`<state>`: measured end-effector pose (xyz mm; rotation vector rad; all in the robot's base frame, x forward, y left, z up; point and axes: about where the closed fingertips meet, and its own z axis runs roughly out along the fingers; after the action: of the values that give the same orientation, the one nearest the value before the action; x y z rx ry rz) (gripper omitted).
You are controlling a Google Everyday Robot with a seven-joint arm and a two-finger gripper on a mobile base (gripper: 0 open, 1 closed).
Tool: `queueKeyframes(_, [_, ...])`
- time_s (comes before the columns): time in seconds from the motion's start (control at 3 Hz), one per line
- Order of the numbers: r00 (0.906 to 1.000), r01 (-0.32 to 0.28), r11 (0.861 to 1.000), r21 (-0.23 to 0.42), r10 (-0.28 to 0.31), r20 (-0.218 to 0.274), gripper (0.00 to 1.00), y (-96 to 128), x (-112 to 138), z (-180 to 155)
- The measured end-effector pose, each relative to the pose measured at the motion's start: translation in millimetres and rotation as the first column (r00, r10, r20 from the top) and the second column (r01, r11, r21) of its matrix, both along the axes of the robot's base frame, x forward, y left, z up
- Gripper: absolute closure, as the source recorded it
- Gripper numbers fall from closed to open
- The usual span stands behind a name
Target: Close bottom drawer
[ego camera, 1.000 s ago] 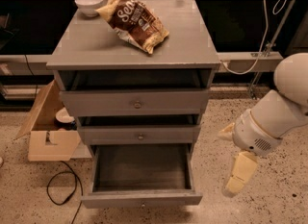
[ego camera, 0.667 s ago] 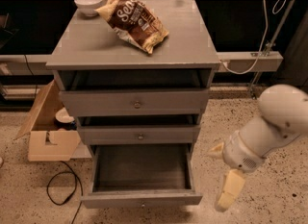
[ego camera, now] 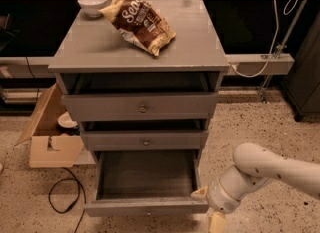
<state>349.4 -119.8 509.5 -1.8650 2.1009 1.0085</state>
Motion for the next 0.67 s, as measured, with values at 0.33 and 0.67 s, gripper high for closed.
queueKeyframes(0.33, [0.9993,-0.004,1.0,0.028,0.005,-0.037,0.0,6.8,-8.9,-25.9])
queueKeyframes(0.67, [0.9993,-0.004,1.0,0.028,0.005,-0.037,0.0,6.8,-8.9,-26.0])
